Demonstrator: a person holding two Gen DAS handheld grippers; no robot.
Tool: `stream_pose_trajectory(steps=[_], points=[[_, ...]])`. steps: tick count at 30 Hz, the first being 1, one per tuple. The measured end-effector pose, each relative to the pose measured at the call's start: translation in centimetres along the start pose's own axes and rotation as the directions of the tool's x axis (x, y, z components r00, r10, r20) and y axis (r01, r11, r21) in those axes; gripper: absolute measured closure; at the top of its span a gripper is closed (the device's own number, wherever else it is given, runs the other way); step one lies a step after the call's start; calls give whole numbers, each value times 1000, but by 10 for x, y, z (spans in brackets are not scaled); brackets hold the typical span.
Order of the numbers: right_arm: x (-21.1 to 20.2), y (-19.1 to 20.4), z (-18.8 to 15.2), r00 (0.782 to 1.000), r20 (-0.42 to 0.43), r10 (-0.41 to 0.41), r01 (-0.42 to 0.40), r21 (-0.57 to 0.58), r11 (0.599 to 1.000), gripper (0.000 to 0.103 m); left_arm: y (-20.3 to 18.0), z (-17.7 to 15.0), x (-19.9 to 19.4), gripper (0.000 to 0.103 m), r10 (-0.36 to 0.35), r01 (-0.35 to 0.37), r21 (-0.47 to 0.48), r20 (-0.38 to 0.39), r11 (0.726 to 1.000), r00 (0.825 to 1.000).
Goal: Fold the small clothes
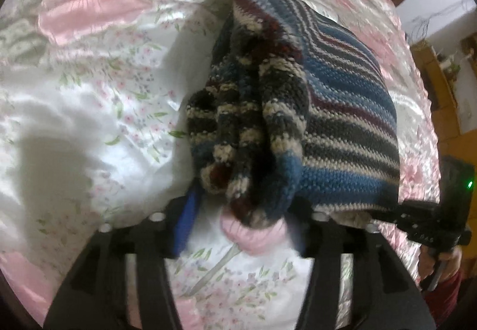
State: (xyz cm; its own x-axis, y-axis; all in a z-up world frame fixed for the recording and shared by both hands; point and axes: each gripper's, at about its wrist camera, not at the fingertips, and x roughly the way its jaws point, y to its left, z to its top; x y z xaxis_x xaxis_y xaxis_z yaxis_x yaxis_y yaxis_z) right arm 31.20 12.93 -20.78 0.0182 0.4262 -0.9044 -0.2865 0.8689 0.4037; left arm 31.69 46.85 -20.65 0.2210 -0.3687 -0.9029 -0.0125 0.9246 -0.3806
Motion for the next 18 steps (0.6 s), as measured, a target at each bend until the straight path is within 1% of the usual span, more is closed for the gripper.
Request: stream_pose_trajectory(steps=[1, 2, 4, 5, 6, 7, 8, 9, 10, 11, 12, 13, 15, 16, 18], points=[[-10, 0, 1, 1000, 17, 5, -5, -3, 1000, 59, 1, 0, -8, 39, -25, 25, 7, 0, 1000, 1000], [-17, -1, 2, 1000, 26, 10, -10, -3, 1000, 58, 2, 2, -16, 36, -50, 50, 8, -1, 999, 999], [-29, -4, 7, 999, 38, 19, -19, 0, 1000, 54, 6, 8, -28, 32, -77, 77, -3, 13, 997, 997], [-33, -6, 10, 999, 45, 14, -14, 4, 1000, 49, 9, 14, -34, 31, -76, 76, -7, 27, 997, 997], [-38, -8, 14, 998, 62, -4, 3, 10, 1000, 46, 11, 20, -38, 31, -66, 66, -8, 40, 998, 997], [-42, -9, 19, 997, 74, -20, 19, 18, 1000, 46, 11, 31, -43, 31, -37, 38, -13, 65, 999, 997], [-46, -10, 23, 996, 81, -25, 23, 27, 999, 46, 10, 39, -45, 28, -29, 31, -14, 75, 999, 997], [-50, -9, 26, 996, 84, -16, 13, 31, 999, 45, 9, 49, -45, 24, -42, 43, -12, 77, 999, 996], [-56, -7, 31, 995, 96, -7, 4, 31, 1000, 41, 7, 56, -44, 21, -45, 46, -11, 75, 999, 996], [-61, -5, 35, 994, 109, -20, 17, 32, 999, 38, 6, 63, -42, 21, -31, 32, -14, 77, 999, 997], [-65, -5, 39, 992, 117, -38, 33, 38, 999, 29, 3, 73, -37, 19, -9, 10, -20, 76, 1000, 997], [-69, -6, 47, 990, 125, -62, 56, 54, 997, 23, -1, 81, -33, 18, -6, 8, -20, 66, 1000, 998], [-70, -8, 60, 988, 137, -72, 62, 74, 995, 23, -7, 91, -19, 17, -6, 7, -20, 45, 1000, 999], [-69, -9, 68, 987, 141, -71, 60, 81, 995, 23, -10, 100, -11, 17, 11, -11, -14, 38, 1000, 999], [-62, -13, 82, 986, 138, -94, 80, 103, 991, 23, -12, 106, -1, 17, 24, -24, -6, 22, 1000, 999]])
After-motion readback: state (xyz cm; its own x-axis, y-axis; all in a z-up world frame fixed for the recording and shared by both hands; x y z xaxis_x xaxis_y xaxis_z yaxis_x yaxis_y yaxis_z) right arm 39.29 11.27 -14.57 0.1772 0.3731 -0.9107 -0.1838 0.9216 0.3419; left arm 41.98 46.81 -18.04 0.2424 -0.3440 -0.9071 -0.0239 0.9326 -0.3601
